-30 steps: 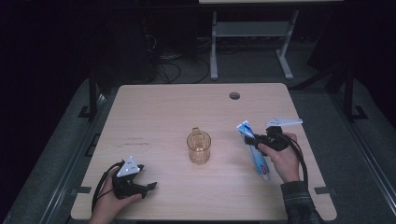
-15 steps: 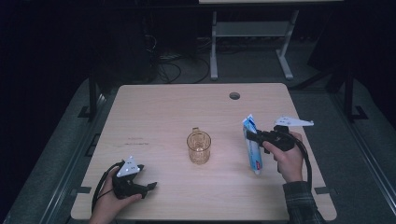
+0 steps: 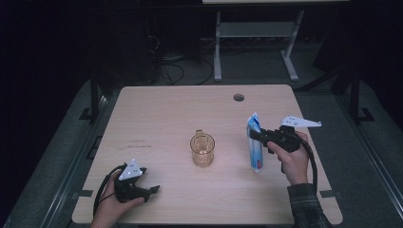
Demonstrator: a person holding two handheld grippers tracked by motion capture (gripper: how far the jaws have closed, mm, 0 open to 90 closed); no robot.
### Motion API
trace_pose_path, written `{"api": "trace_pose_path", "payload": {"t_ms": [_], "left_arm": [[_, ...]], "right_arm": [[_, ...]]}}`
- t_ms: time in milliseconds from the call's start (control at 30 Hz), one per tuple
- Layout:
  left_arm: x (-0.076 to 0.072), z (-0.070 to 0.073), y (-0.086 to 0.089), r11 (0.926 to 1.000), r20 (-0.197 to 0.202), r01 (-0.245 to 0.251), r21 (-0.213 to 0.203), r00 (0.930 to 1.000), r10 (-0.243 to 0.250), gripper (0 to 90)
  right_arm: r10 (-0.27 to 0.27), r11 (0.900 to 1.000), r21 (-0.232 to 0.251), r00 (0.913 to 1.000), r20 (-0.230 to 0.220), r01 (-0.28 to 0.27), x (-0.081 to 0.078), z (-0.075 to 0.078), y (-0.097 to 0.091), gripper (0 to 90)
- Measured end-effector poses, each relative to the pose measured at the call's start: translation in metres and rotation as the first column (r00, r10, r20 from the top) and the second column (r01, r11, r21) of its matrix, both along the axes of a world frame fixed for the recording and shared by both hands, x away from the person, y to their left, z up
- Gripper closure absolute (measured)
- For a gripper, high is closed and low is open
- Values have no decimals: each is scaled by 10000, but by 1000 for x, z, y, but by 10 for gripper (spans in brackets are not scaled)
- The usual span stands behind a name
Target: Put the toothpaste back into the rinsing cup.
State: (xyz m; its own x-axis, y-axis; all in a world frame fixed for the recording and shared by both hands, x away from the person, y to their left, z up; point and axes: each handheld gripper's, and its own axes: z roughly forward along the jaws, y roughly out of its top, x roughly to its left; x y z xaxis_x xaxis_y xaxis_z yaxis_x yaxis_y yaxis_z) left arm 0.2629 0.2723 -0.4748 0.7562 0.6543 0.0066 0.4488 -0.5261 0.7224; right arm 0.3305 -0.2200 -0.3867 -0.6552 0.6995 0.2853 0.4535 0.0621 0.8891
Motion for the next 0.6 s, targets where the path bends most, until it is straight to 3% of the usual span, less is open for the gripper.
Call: {"api": "trace_pose_path", "payload": {"t_ms": [600], "left_arm": [[0, 0, 0, 10000, 1, -16, -16, 10000, 16, 134]], "right_arm": [[338, 9992, 181, 9967, 731, -352, 8, 28, 17, 728]]}}
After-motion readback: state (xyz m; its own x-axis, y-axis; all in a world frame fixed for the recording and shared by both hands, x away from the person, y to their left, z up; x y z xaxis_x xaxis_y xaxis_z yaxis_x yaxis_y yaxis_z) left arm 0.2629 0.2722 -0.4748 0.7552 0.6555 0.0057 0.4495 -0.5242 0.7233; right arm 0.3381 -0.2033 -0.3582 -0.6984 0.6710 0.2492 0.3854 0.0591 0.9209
